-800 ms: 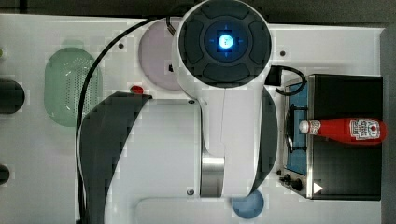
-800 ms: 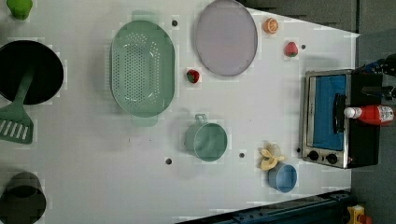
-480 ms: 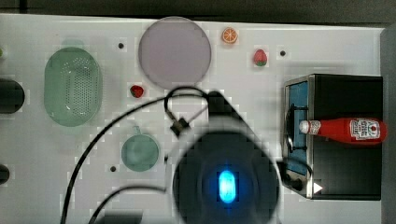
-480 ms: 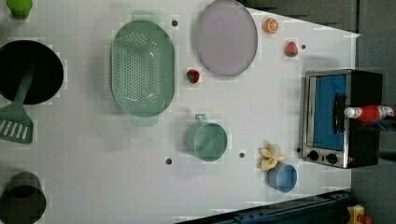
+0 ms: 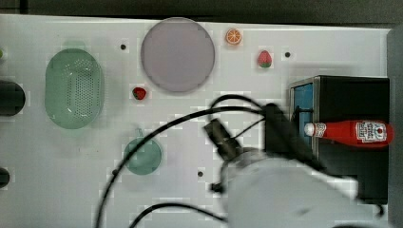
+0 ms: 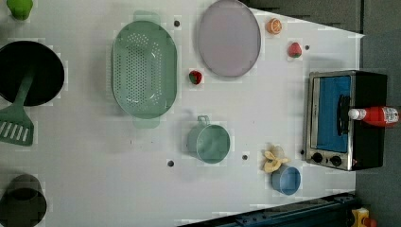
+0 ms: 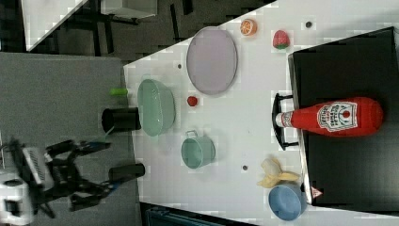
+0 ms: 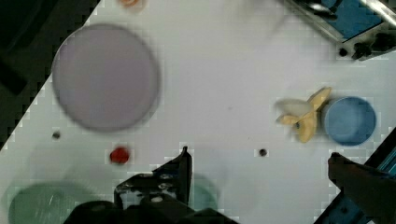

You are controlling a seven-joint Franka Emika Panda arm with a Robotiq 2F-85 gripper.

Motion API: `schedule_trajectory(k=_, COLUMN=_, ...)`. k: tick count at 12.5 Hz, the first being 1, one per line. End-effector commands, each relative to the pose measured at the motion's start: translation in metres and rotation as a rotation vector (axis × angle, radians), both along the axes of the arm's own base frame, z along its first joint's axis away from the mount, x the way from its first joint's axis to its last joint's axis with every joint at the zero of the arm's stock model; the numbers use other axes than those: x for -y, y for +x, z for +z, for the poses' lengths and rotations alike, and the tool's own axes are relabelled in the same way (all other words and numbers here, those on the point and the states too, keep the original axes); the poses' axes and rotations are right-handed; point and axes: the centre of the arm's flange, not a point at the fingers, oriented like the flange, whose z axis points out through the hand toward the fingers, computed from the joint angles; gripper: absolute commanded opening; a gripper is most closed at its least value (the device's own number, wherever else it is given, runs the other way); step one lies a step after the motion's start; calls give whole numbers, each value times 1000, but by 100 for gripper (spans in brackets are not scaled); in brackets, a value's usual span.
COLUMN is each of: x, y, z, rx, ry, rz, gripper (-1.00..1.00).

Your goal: Pick Ketchup from oven and place it on table.

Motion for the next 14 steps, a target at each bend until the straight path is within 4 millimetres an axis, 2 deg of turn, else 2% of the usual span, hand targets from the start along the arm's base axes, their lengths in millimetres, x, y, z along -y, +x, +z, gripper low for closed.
schedule_trajectory(k=1, x=98, y=14, z=-45, rx=-43, ry=20, rz=-210, gripper=100)
schedule_trajectory(k=4, x=169, y=22, z=-67, rx=26, ry=17, rz=-339, gripper=100)
schedule_trajectory(k=7, x=228, y=29, z=-105, rx=47, ry=-12, rz=-447, gripper=100)
schedule_trajectory(k=11, x=287, y=36, z=-161, rx=-14, ry=-66, rz=-553, gripper=100)
schedule_trajectory(k=14, x=324, y=44, z=-183, rx=-13, ry=-134, rz=-608, gripper=100)
